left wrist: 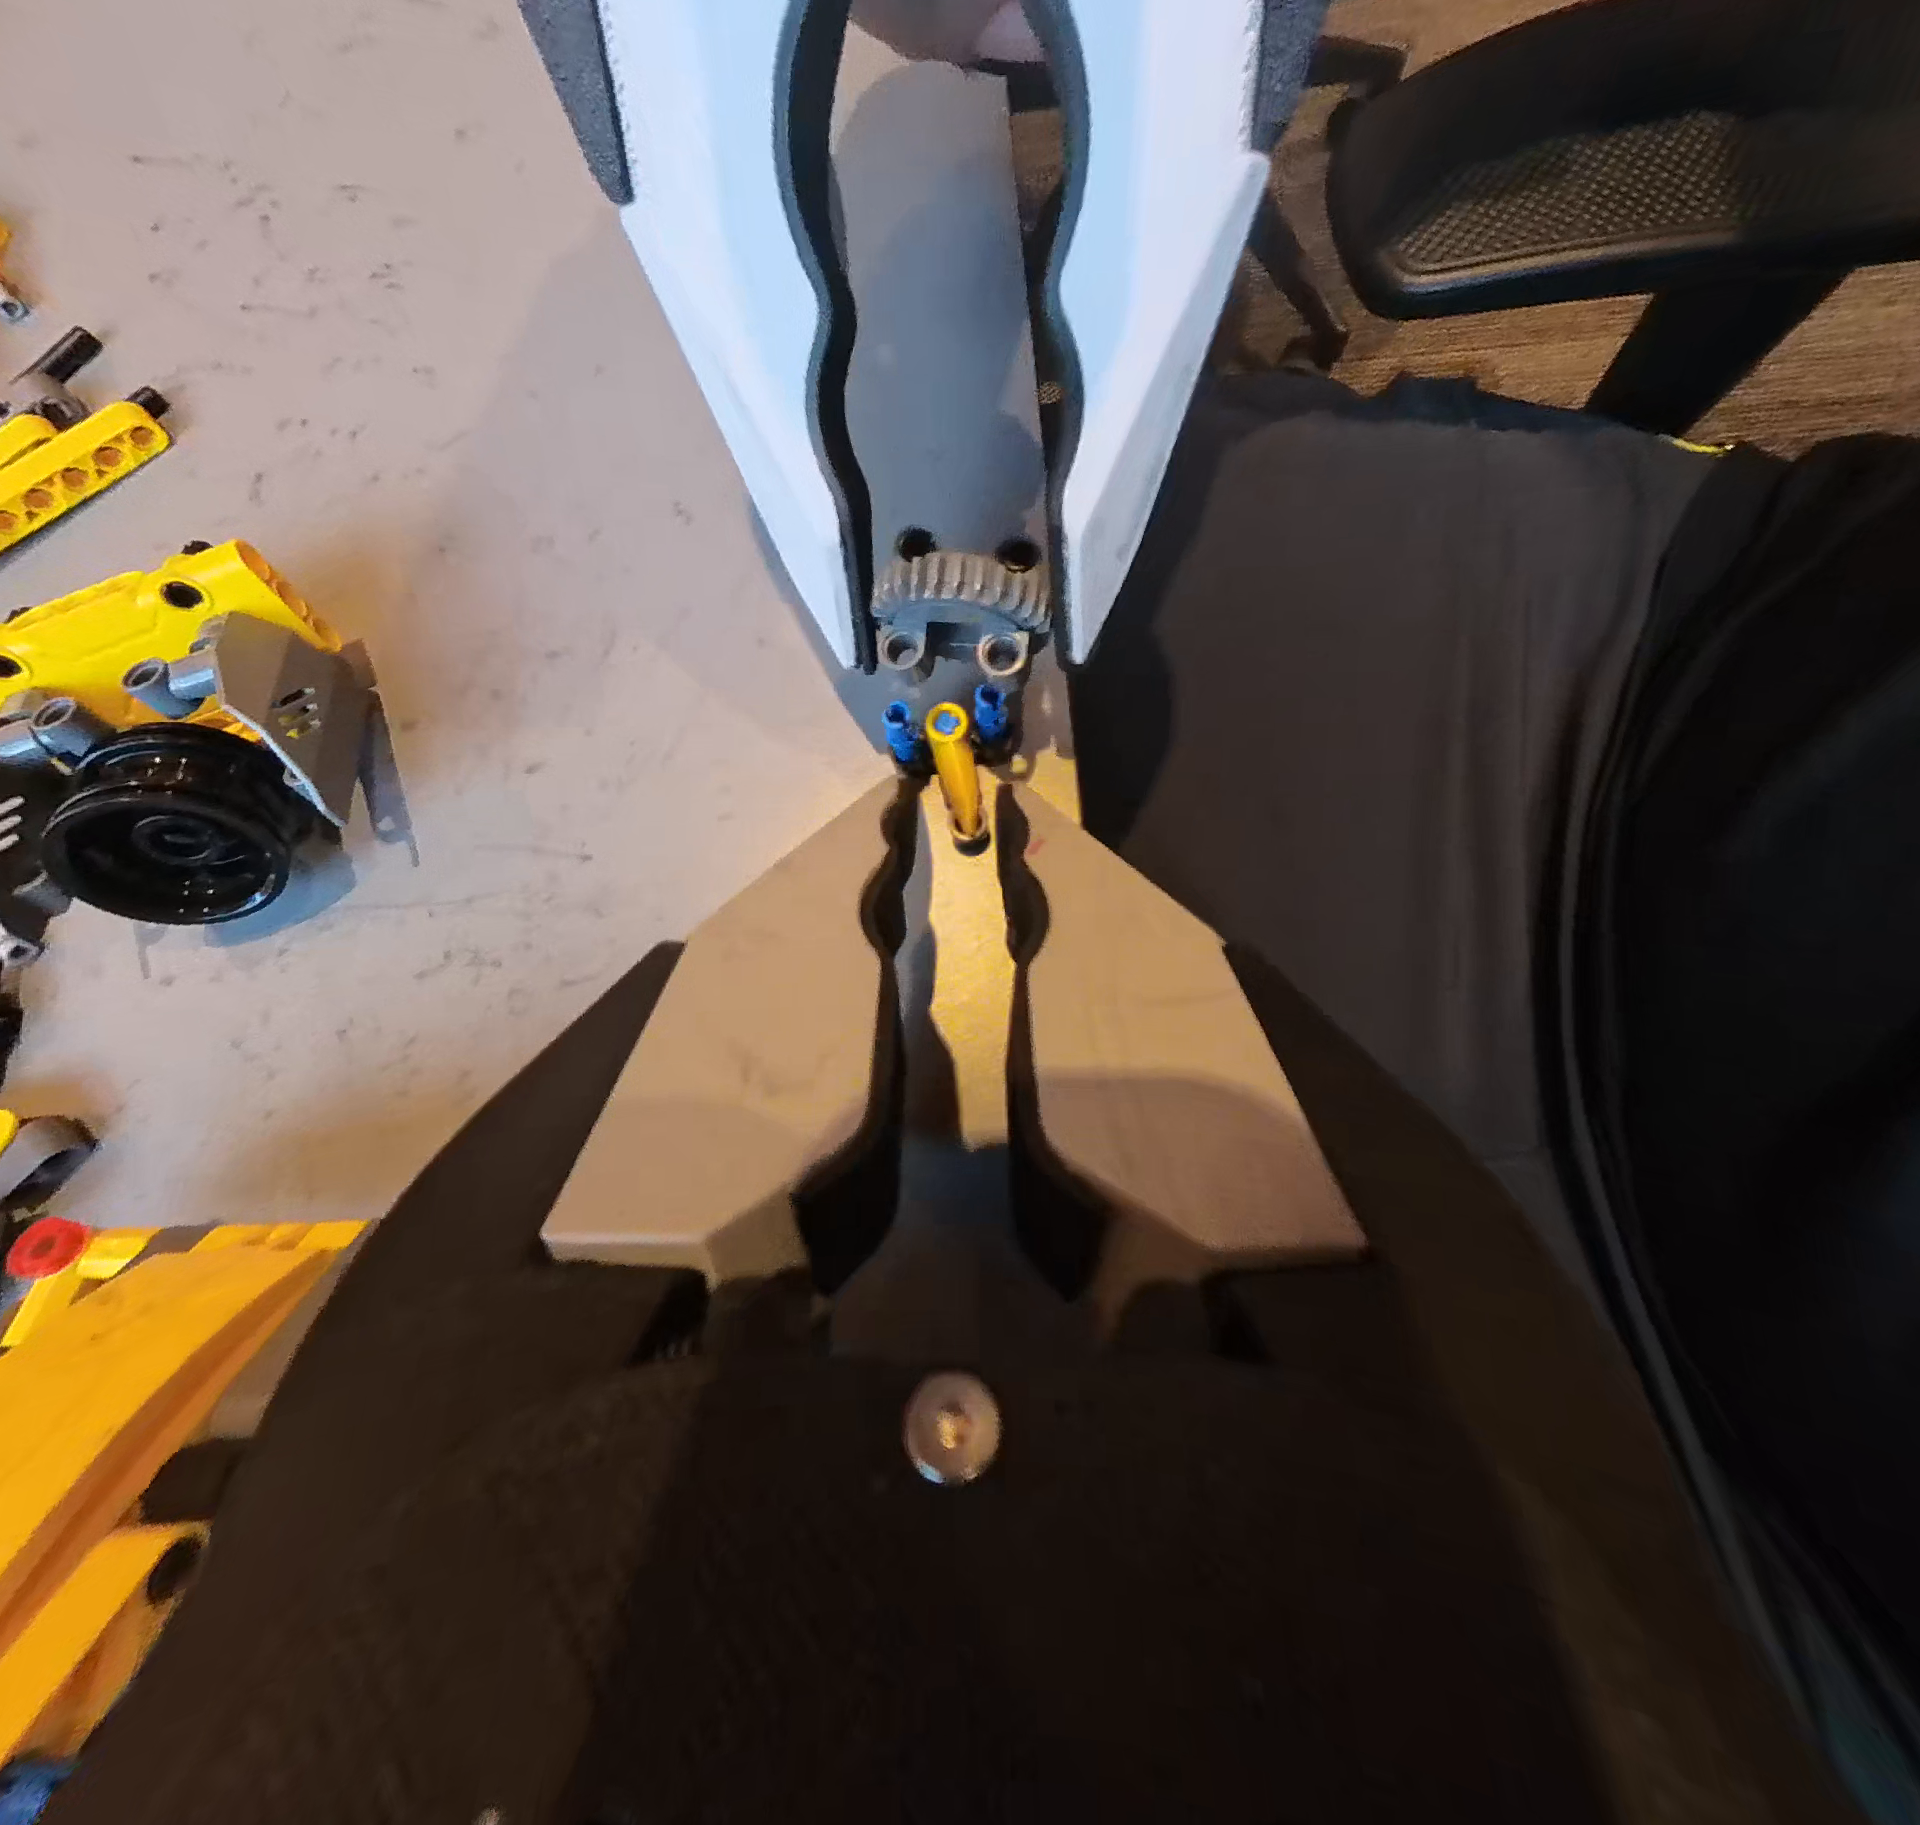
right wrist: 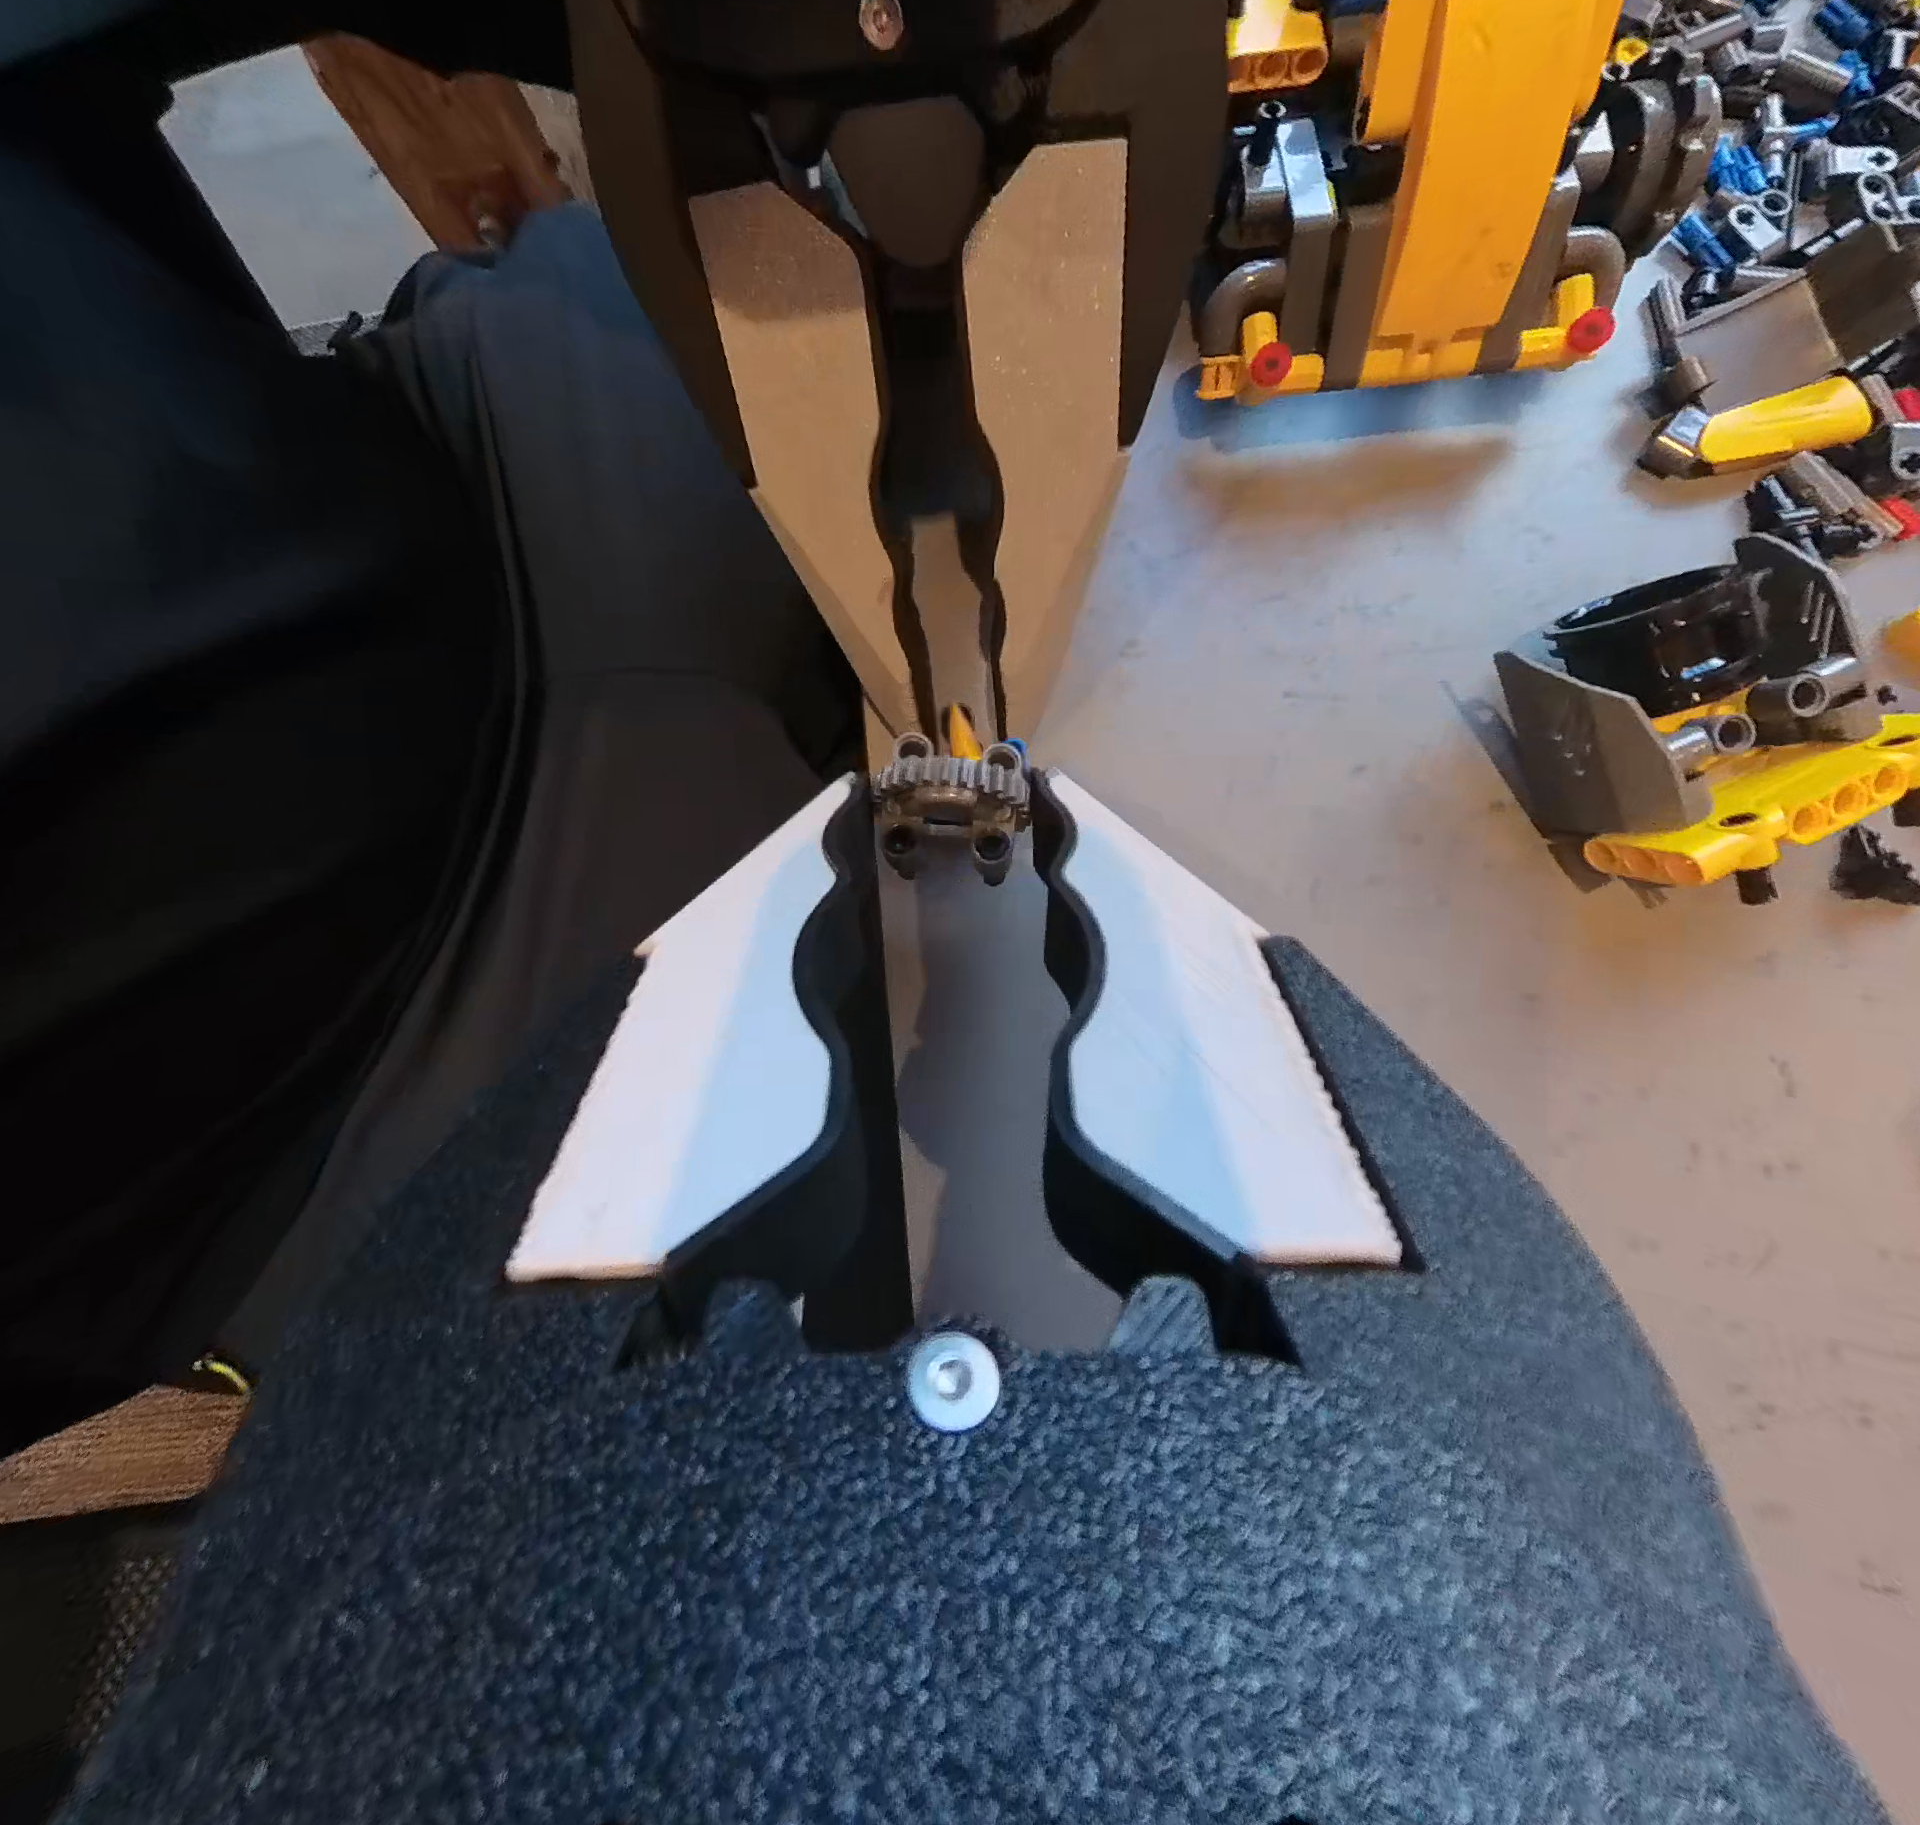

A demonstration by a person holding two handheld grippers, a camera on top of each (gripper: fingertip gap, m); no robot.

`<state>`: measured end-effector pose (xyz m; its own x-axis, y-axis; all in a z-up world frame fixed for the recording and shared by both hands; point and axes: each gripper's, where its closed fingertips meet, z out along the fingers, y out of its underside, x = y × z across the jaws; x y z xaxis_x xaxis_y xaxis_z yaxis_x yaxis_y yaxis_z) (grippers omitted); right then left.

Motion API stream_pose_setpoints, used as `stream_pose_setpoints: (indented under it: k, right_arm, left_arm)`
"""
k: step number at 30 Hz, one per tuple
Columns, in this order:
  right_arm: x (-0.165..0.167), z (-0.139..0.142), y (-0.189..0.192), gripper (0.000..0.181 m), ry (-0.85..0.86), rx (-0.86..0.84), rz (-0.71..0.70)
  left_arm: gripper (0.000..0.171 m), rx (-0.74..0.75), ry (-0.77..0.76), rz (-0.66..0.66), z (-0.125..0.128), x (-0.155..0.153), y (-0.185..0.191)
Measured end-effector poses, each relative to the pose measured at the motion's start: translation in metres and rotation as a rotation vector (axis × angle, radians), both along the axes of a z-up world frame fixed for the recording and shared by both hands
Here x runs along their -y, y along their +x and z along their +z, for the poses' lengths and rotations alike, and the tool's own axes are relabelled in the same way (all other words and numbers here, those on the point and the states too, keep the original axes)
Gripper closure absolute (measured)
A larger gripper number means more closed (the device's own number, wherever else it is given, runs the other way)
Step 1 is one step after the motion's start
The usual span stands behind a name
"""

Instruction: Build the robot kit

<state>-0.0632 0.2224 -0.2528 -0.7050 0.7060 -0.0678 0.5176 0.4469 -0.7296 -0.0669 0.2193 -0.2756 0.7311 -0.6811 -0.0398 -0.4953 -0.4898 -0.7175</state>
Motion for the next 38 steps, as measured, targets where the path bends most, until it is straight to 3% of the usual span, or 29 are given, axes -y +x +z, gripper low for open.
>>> stream_pose_setpoints:
  k: [2,8,31,38]
  right_arm:
    - [0.0009,0.0014,0.0008,0.152,0.009,-0.007,0.017]
    - [0.0014,-0.0013,0.0050,0.152,0.033,0.012,0.092]
    - [0.0035,-0.0066,0.0018,0.152,0.082,0.061,0.081]
    - [0.0017,-0.0079,0.0018,0.152,0.220,0.112,0.069]
  left_arm:
    - [0.165,-0.001,0.001,-0.013,-0.0003,0.0008,0.0020]
    - [0.166,0.013,-0.011,-0.015,-0.0004,-0.0009,0.0032]
    - [0.166,0.034,-0.024,0.007,-0.0007,-0.0001,0.0048]
    - [0.166,0.047,-0.036,0.030,-0.0007,-0.0003,0.0048]
